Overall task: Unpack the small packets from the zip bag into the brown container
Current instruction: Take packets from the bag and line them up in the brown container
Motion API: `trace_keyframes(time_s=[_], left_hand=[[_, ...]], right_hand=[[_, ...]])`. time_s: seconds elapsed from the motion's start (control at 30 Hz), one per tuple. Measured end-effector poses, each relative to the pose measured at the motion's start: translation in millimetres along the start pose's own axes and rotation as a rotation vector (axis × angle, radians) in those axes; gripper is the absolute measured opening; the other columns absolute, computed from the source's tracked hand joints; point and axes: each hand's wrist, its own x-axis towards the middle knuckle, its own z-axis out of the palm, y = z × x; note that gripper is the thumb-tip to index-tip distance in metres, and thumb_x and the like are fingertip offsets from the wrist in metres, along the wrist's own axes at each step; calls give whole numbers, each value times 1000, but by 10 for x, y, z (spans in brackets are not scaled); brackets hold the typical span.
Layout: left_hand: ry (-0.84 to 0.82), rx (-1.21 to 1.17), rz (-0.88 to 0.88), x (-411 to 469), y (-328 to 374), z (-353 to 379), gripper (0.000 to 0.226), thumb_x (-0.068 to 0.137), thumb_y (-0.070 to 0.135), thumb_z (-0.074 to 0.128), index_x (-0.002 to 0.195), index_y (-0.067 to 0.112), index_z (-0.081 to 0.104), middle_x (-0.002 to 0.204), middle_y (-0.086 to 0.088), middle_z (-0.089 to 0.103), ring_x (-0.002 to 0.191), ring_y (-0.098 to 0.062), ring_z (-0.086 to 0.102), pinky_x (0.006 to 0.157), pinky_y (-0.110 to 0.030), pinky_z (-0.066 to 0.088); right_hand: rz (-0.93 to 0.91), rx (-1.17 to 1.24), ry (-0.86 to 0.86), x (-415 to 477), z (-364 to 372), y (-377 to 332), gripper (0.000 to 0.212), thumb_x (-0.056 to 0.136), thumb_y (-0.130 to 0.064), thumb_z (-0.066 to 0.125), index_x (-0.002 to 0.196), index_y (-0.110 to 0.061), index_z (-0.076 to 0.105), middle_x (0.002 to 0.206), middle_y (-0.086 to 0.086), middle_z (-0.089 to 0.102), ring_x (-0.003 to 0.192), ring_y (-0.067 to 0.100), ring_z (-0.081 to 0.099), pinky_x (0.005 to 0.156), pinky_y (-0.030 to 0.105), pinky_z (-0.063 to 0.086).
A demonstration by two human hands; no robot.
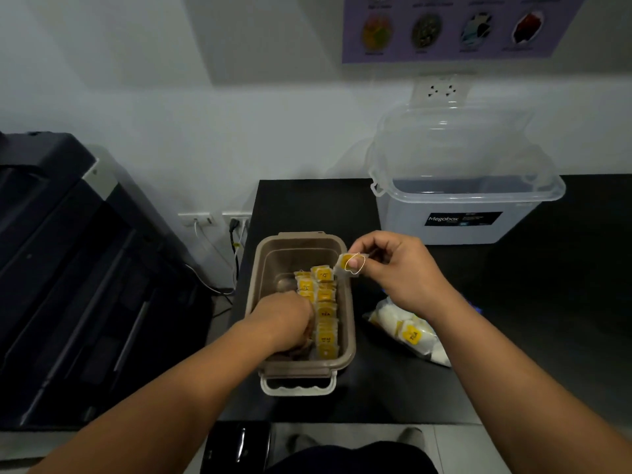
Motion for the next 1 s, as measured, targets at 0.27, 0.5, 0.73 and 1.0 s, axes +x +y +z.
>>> trace_keyframes(time_s=[0.27,0.5,0.73,1.0], left_hand=[[96,171,2,59,55,116,18,92,20,63,108,19,72,109,-7,69,98,-29,68,70,-37,48],[115,176,0,31,61,110,18,97,21,59,111,13,67,114,-10,68,102,-30,68,72,-38,46],[474,-121,30,-258,-274,-220,10,92,29,67,101,26,70,94,5,67,87,-15,65,76,-34,55],[757,-660,-281,-317,-650,-110,35,89,27,74,123,24,64,109,9,53,99,-6,53,86,-26,44]], right_hand=[[45,-21,28,-67,87,47,13,87,-18,80,87,-31,75,87,-7,75,85,16,72,83,40,62],[64,-205,-177,-92,117,-35,12,87,-19,80,87,-29,74,85,-9,73,81,8,70,79,33,62],[17,-396,-376,-16,339,-186,7,88,-22,80,88,-27,74,88,-10,72,82,2,68,76,22,58],[117,-607,-805,203,862,-103,18,91,-17,73,85,-30,62,89,-7,65,83,7,62,73,25,50]])
